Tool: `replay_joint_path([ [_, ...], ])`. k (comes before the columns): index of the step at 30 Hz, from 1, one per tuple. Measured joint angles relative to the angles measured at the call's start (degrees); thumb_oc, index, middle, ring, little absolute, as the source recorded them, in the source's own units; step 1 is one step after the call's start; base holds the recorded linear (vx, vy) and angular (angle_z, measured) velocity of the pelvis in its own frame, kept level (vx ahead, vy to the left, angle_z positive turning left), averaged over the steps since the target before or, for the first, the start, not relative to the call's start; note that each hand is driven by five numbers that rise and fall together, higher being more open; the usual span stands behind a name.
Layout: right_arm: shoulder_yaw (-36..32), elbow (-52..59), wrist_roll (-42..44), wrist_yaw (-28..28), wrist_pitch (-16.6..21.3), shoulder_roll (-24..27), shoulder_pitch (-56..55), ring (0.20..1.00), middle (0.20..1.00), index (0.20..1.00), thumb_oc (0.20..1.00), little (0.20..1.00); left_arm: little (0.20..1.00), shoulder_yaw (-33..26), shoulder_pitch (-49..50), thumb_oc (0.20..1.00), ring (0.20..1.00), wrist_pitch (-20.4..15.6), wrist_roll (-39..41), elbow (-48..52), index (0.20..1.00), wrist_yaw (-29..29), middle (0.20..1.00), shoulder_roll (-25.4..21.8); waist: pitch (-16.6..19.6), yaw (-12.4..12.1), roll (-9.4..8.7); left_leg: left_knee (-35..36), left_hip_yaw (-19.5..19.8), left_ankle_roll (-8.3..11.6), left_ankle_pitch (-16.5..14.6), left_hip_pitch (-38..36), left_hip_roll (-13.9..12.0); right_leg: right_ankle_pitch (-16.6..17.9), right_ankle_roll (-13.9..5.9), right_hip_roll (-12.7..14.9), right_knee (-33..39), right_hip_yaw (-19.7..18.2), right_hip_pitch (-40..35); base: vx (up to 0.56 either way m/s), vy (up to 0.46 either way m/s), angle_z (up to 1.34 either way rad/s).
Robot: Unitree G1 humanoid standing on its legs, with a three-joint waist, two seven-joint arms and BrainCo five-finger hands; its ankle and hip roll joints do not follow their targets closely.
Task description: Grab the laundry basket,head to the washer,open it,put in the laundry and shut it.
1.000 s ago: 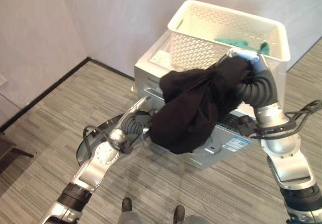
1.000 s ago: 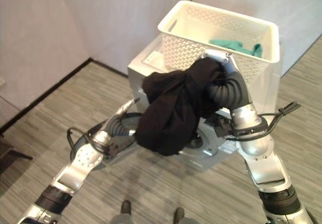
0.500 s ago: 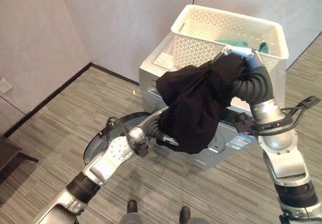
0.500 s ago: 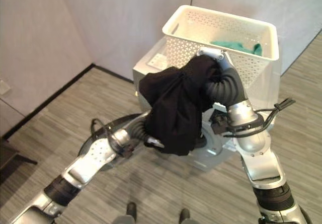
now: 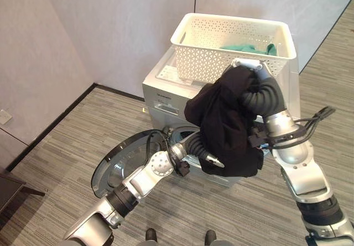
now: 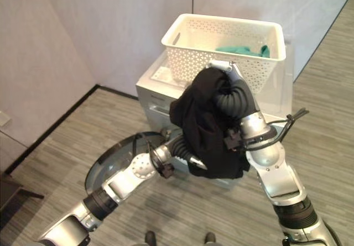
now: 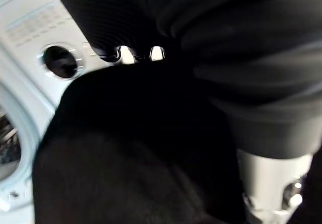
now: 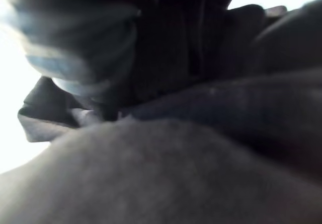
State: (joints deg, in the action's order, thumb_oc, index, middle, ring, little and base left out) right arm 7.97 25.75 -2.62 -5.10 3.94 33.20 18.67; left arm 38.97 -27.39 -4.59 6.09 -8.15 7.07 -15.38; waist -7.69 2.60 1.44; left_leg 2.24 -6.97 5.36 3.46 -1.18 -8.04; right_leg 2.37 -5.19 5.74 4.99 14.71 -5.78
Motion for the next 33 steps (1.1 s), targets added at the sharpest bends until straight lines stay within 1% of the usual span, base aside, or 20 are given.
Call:
replay_joint_path([
  [5,0.00,0.02,0.03,-0.14,-0.25,-0.36,-0.53,0.200,0.200,0.200,0.200,0.200,1.000,-0.40,1.00,1.000,1.000,0.36,8.25,0.03,1.000,-1.37,1.000,-0.02,0.20,-0.05,-0.29,0.03,0.10,-0.01,0.01,-0.20,0.00,-0.01,0.00,-0.01,0.00,0.15,-0.25,0.00,0.000,0.00],
  [9,0.01,0.05,0.12,-0.13,-0.25,-1.03,-1.92,0.200,0.200,0.200,0.200,0.200,1.000,-1.00,2.74,1.000,1.000,0.47,14.32,0.07,1.000,-2.46,1.000,0.33,0.71,-0.16,-1.07,0.00,0.26,-0.07,0.06,-0.04,0.07,-0.03,-0.03,0.02,0.00,0.38,-0.27,-0.01,-0.002,0.02],
  [13,0.06,0.02,0.37,-0.13,-0.22,-1.19,-4.41,0.200,0.200,0.200,0.200,0.200,1.000,-1.47,3.95,1.000,1.000,0.44,15.28,0.07,1.000,-4.49,1.000,1.38,0.84,-0.18,-1.32,0.05,1.28,-0.13,0.44,0.74,0.21,-0.13,-0.13,0.09,0.01,1.80,-0.32,-0.01,-0.011,0.16],
  [14,0.17,0.01,0.48,-0.14,-0.21,-1.28,-4.67,0.200,0.200,0.200,0.200,0.200,0.699,-1.48,3.93,0.699,0.699,0.41,15.18,0.05,0.699,-4.60,0.699,1.67,0.85,-0.19,-1.33,0.04,1.43,-0.14,0.49,0.95,0.23,-0.14,-0.14,0.10,0.01,1.96,-0.25,0.00,-0.006,0.12],
  [15,0.25,0.01,0.71,-0.14,-0.21,-1.35,-4.75,0.200,0.200,0.200,0.200,0.200,0.589,-1.48,3.92,0.589,0.589,0.41,15.10,0.04,0.589,-4.70,0.589,1.88,0.85,-0.14,-1.33,0.04,1.51,-0.15,0.54,1.07,0.24,-0.14,-0.14,0.11,0.01,2.06,-0.21,0.00,-0.002,0.09],
  [16,0.53,0.00,1.05,-0.14,-0.20,-1.36,-4.88,0.200,0.200,0.200,0.200,0.200,0.332,-1.42,3.90,0.332,0.332,0.38,14.54,0.04,0.332,-4.91,0.332,2.43,0.85,-0.06,-1.33,0.06,1.72,-0.13,0.66,1.24,0.31,-0.13,-0.14,0.17,0.01,2.45,-0.18,0.01,-0.001,0.08],
  [17,0.90,-0.12,1.56,-0.24,-0.15,-1.47,-4.91,0.200,0.200,0.200,0.200,0.200,0.200,-1.20,3.88,0.200,0.200,0.30,13.49,0.04,0.200,-5.47,0.200,2.67,0.85,-0.07,-1.33,0.07,1.76,-0.15,0.72,1.24,0.36,-0.13,-0.15,0.21,0.01,2.62,-0.23,0.01,-0.001,0.07],
  [19,1.59,-0.51,1.78,-0.88,-0.09,-1.72,-5.03,0.200,0.200,0.200,0.200,0.200,0.200,-0.98,3.74,0.200,0.200,-0.26,12.80,0.04,0.200,-6.46,0.200,2.75,0.86,-0.06,-1.34,0.08,1.86,-0.15,0.74,1.29,0.38,-0.13,-0.15,0.22,0.01,2.79,-0.24,0.01,-0.004,0.02],
  [21,2.81,-1.65,1.84,-1.36,0.04,-2.59,-5.13,0.200,0.200,0.200,0.200,0.200,0.200,-1.09,3.70,0.200,0.200,-0.78,9.40,0.03,0.200,-8.37,0.200,2.52,0.95,-0.03,-1.47,0.11,1.87,-0.14,0.75,1.27,0.38,-0.13,-0.15,0.22,0.00,2.88,-0.26,0.00,0.000,0.00],
  [24,3.66,-2.55,1.87,-1.76,0.05,-3.54,-5.79,0.200,0.200,0.200,0.200,0.200,0.200,-1.36,3.71,0.200,0.200,-1.46,7.19,-0.97,0.200,-10.70,0.200,2.35,1.07,-0.15,-1.67,0.19,1.86,-0.13,0.76,1.27,0.41,-0.14,-0.16,0.26,0.00,2.89,-0.24,0.00,0.000,0.00],
  [27,5.08,-3.00,2.09,-2.34,0.17,-3.54,-7.61,0.200,0.200,0.200,0.200,0.200,0.200,-3.16,3.89,0.200,0.200,-1.70,5.70,-3.23,0.200,-13.42,0.200,1.78,1.36,-0.15,-2.15,0.36,1.73,-0.13,0.76,1.26,0.39,-0.15,-0.18,0.27,0.01,2.87,-0.14,0.00,0.000,0.00],
  [30,5.15,-4.05,3.12,-2.34,0.27,-3.47,-9.16,0.200,0.200,0.200,0.200,0.200,0.200,-6.78,5.40,0.200,0.200,-1.96,4.70,-3.32,0.200,-15.82,0.200,2.08,1.51,-0.08,-2.37,0.59,1.63,-0.13,0.77,1.19,0.43,-0.19,-0.23,0.33,0.01,2.80,-0.08,0.00,0.000,0.00],
  [31,5.15,-4.12,3.30,-2.34,0.27,-3.47,-9.26,0.247,0.247,0.247,0.247,0.247,0.200,-7.07,5.40,0.200,0.200,-2.01,4.70,-3.32,0.200,-16.06,0.200,2.03,1.51,-0.11,-2.38,0.69,1.63,-0.14,0.85,1.17,0.44,-0.18,-0.23,0.33,0.01,2.81,-0.06,0.00,0.000,0.00],
  [32,5.15,-4.13,4.10,-2.28,0.35,-3.41,-9.61,0.385,0.385,0.385,0.385,0.385,0.200,-7.66,5.65,0.200,0.200,-2.52,4.70,-3.32,0.200,-16.31,0.200,1.98,1.54,-0.14,-2.42,1.00,1.63,-0.14,0.99,1.09,0.45,-0.18,-0.23,0.34,0.01,2.81,0.00,0.00,0.000,0.00],
  [33,5.15,-4.13,4.10,-2.23,0.42,-3.23,-9.97,0.671,0.671,0.671,0.671,0.671,0.200,-8.41,6.18,0.200,0.200,-2.91,4.70,-3.31,0.200,-16.60,0.200,2.04,1.56,-0.12,-2.46,1.05,1.59,-0.14,1.00,1.09,0.45,-0.18,-0.23,0.34,0.01,2.79,0.06,0.00,0.000,0.00],
])
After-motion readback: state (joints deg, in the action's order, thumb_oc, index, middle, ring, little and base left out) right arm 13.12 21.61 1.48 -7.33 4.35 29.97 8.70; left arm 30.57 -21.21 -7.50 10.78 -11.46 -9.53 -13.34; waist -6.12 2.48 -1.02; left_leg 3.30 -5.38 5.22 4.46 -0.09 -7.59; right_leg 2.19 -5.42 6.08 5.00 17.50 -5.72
